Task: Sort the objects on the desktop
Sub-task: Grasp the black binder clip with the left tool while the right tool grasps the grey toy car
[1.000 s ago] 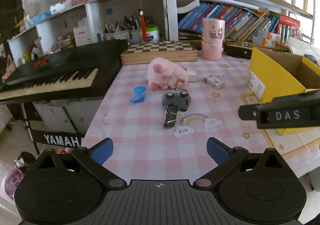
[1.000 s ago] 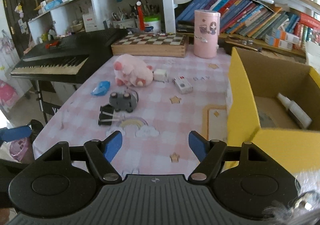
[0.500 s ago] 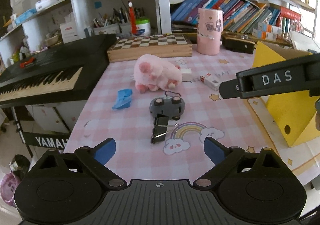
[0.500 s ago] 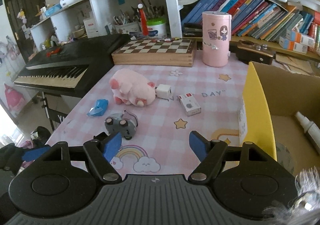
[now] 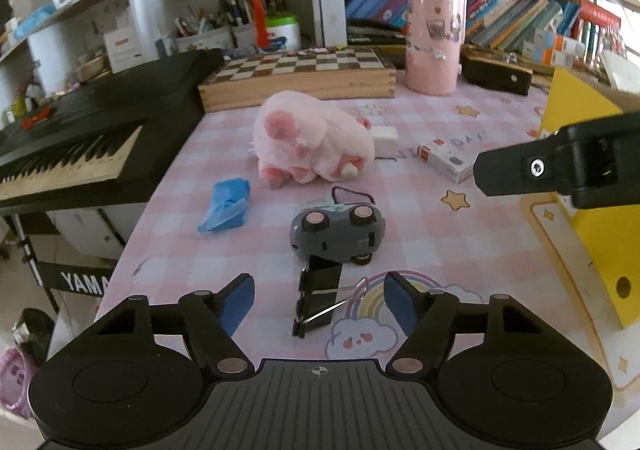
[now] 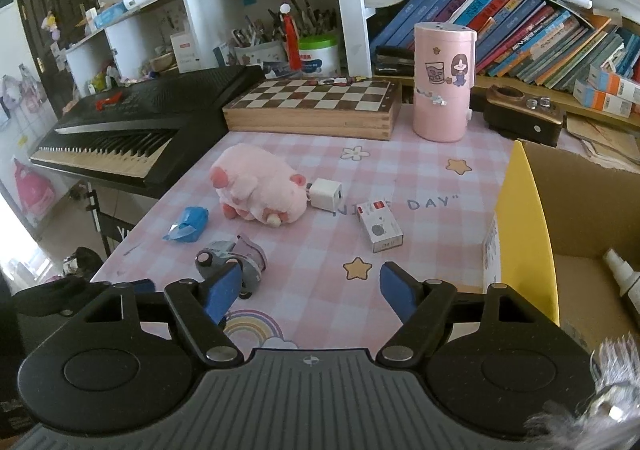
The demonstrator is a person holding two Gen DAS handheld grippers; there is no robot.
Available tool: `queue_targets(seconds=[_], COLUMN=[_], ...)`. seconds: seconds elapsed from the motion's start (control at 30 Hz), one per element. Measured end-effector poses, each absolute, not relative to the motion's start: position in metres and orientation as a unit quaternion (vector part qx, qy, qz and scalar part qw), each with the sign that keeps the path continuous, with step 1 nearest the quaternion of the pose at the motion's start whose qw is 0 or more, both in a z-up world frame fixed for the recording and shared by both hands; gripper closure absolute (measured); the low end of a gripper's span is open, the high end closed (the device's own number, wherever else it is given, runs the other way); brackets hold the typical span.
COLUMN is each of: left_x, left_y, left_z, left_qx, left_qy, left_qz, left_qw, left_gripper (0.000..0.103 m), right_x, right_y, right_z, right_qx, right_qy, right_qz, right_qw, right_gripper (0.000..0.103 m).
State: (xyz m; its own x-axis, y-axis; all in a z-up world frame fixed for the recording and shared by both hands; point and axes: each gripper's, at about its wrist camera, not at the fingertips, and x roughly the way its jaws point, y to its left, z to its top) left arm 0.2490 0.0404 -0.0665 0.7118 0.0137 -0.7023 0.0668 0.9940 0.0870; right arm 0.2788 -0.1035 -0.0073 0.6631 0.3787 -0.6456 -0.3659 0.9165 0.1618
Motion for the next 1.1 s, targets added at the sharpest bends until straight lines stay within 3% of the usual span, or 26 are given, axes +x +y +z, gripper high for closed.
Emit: queue_targets(seconds=[0.27,0.47,1.1], left_x=[0.264,0.265,0.240], left_y=[0.038,0.043,0.106], left_z=[-0.083,-0.079,-0.054], left_qx=[0.067,0.041,-0.045], left_qy=[0.387,0.391,0.381], left_qz=[-0.026,-0.051,0.066], left_qw=[0.919,0.918,0.921], left_gripper=[0.035,0.062,0.064], right_x=[0.291,0.301,0.330], right_y=[-0.100,-0.095,-0.025], right_z=[-0.013,-0.018,-0.048], right_qx=[0.003,0.007,-0.043], right_qy=[0.365,0.375,0.402], right_qz=[0.215,0.224,0.311], right_qw=[0.906,0.900,0.860], right_gripper=[0.028,0.028,0.022])
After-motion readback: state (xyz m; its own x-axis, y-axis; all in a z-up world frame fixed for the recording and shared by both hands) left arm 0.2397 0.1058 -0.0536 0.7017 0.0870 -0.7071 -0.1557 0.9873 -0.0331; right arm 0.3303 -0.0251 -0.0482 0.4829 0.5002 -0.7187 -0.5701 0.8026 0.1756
